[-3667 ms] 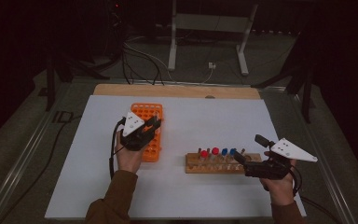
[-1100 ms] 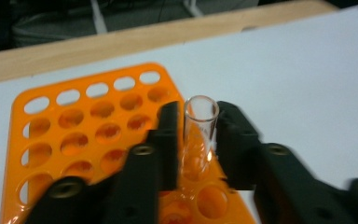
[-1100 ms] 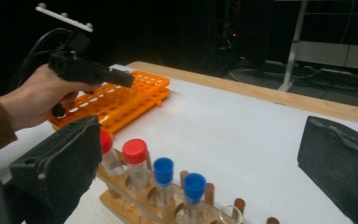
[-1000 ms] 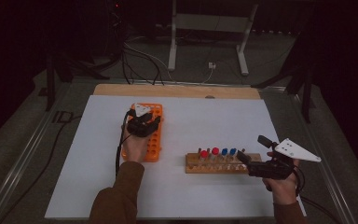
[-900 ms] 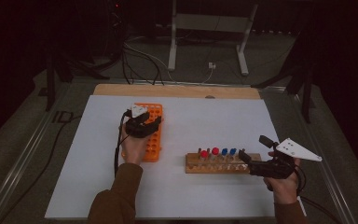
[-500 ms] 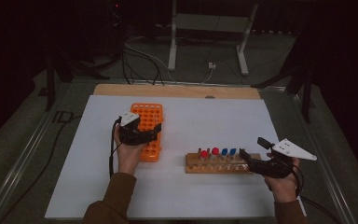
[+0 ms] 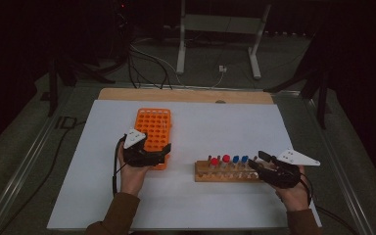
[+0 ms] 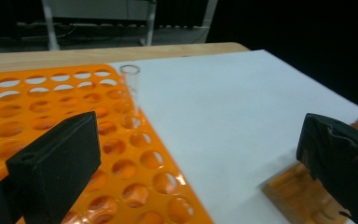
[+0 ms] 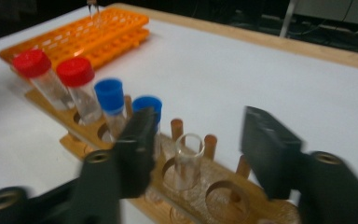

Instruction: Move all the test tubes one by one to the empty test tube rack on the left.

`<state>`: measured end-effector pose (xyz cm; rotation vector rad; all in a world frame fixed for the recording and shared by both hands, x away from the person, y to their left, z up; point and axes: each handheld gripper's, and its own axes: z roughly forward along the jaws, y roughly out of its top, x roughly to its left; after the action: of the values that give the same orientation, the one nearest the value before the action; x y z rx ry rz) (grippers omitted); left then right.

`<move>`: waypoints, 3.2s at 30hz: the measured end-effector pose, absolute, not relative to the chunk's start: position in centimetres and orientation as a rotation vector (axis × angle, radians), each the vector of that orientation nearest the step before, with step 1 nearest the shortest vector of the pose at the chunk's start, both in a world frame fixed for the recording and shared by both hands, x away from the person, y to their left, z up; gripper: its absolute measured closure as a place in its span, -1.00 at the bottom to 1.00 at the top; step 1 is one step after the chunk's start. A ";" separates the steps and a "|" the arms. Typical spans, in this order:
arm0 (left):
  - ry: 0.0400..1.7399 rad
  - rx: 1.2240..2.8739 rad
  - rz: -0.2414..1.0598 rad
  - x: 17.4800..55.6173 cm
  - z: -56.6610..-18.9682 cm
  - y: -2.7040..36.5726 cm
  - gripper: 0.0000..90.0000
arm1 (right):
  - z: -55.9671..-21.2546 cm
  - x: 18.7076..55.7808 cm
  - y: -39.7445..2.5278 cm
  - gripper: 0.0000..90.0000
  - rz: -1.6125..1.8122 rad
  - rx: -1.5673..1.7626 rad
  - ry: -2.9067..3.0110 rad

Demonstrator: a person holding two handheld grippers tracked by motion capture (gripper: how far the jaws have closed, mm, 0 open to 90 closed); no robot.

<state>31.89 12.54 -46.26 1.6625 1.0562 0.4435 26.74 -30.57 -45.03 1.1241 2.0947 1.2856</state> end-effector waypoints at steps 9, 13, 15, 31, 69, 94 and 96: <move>1.044 1.638 0.430 31.2 -46.4 12.5 -0.99 | -46.2 26.7 -30.3 0.60 1.268 1.092 2.153; 1.041 1.627 0.425 30.9 -46.2 12.6 -0.99 | -46.5 26.6 -30.0 0.60 1.276 1.063 2.140; 1.039 1.618 0.418 30.8 -46.1 12.7 -0.99 | -46.5 26.6 -29.8 0.65 1.277 1.053 2.136; 0.986 1.614 0.413 30.1 -45.0 12.0 -0.99 | -44.6 26.5 -30.1 0.69 1.304 1.067 2.091; 0.567 1.817 0.262 25.8 -42.4 1.8 -0.81 | -39.2 23.5 -24.5 0.69 1.494 0.918 2.165; 0.468 1.883 0.202 24.8 -43.5 0.2 0.70 | -40.1 23.2 -21.6 0.57 1.540 0.821 2.262; 0.481 1.867 0.192 24.9 -43.4 0.5 0.70 | -40.0 23.2 -21.8 0.40 1.550 0.816 2.244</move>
<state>24.91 0.52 -43.41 1.8674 0.4810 0.1922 23.22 -21.82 -39.96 0.8155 2.2437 1.5502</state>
